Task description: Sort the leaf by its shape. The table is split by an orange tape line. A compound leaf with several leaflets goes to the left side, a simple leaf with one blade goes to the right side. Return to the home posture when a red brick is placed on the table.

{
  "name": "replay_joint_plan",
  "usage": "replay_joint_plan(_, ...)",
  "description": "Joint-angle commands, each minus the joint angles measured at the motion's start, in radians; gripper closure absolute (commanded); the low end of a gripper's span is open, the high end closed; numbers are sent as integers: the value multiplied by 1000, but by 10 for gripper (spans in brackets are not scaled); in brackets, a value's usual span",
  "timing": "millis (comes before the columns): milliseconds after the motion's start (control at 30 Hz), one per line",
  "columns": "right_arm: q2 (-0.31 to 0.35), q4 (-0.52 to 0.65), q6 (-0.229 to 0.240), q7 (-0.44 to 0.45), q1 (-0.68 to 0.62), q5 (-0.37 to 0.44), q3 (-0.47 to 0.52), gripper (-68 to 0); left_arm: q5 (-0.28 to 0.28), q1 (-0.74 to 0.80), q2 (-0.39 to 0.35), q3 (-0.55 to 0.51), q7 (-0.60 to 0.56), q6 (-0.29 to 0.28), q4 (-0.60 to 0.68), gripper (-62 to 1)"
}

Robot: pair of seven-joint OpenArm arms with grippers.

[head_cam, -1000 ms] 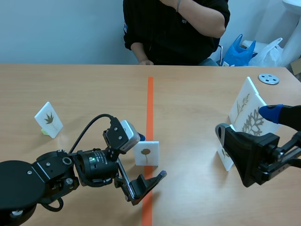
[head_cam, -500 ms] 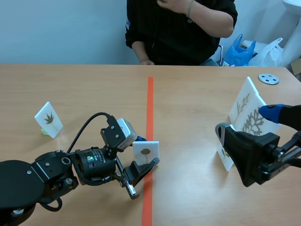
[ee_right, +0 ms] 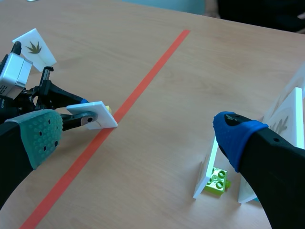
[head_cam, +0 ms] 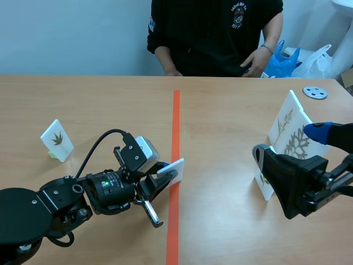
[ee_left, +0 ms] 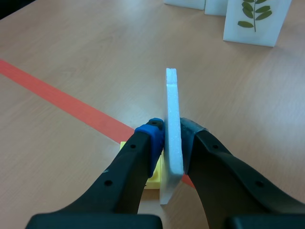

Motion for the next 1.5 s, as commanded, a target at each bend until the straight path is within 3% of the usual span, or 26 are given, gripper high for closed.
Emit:
replay_joint_plan(0,0,14,-1,23,14,8,8,-679,-25,-8,7,-5,-16,-2,16,-41)
replay_joint_plan(267,-1,14,-1,34,15,8,8,-679,-134,3,-29,-8,8,-8,79,-40)
replay_joint_plan(767,0,14,-1,43,15,8,8,-679,-417,197,-151,-219,340,-8,481,-40)
replay_joint_plan(967,0,14,-1,46,15,8,8,-679,-454,313,-153,-348,468,3,671,-40)
replay_joint_plan(1100,0,14,-1,46,15,8,8,-679,-454,380,-152,-423,495,76,748,-41)
replay_joint_plan(1233,0,14,-1,45,15,8,8,-679,-454,436,-144,-516,494,150,750,-41)
replay_joint_plan(1467,0,14,-1,46,15,8,8,-679,-454,496,-144,-662,486,188,722,-41)
